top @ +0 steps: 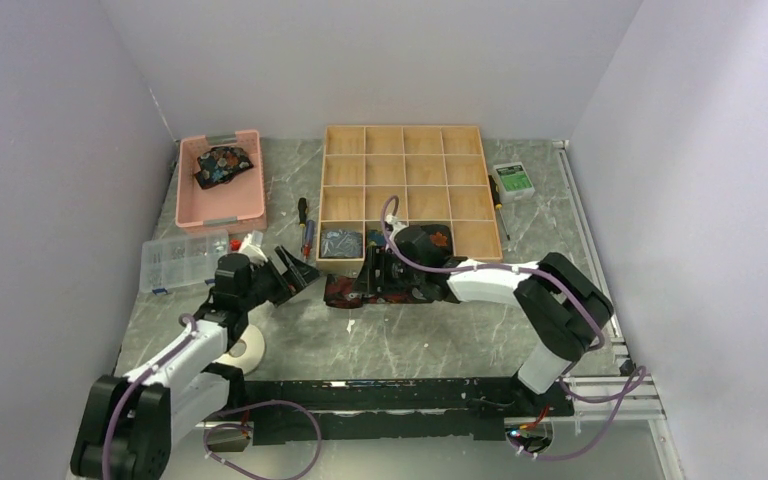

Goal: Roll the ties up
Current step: Roll the tie at the center of the board.

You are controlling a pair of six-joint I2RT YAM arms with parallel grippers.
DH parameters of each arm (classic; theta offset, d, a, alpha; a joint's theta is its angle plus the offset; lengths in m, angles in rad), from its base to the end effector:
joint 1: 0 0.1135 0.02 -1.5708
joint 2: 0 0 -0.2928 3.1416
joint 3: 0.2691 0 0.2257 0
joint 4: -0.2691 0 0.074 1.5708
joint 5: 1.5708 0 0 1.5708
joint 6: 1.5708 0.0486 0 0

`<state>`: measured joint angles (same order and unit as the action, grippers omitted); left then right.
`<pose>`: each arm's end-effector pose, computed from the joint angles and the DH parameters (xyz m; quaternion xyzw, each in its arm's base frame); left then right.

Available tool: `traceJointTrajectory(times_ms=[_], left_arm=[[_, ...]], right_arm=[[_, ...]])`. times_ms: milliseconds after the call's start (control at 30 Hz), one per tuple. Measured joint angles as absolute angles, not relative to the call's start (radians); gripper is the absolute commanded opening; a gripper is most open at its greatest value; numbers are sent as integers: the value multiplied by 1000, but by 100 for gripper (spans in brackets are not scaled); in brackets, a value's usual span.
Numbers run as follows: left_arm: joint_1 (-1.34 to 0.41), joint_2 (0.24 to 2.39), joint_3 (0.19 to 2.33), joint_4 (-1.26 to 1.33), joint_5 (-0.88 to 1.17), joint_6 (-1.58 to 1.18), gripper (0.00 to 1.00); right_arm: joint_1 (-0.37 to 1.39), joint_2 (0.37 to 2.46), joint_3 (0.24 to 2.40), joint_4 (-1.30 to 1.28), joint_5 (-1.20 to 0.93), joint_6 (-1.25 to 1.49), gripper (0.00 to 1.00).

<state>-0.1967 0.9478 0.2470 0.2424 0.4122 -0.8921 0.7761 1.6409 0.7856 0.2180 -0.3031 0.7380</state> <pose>0.1535 -0.0505 0.2044 -0.1817 0.8184 -0.4163 0.3521 0.2220 0.2382 0.2091 -0.0847 0.8813 0.4035 0.2307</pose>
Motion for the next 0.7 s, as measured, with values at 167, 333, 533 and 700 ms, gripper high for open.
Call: traceJointTrajectory(times_ms=[167,333,533,700], left_arm=[[-196,1086,264,254,463,-873,87],[-196,1216,265,327,529,-874,81],[-196,1334,266,448,611,-881,80],[-214,1378,282,493,643,-879,78]], right_arm=[[785,1678,798,218,-301,738,57],[786,1709,818,220,-301,741,46],[775,1738,818,228,-305,745,39],[764,1750,818,256,-323,748,36]])
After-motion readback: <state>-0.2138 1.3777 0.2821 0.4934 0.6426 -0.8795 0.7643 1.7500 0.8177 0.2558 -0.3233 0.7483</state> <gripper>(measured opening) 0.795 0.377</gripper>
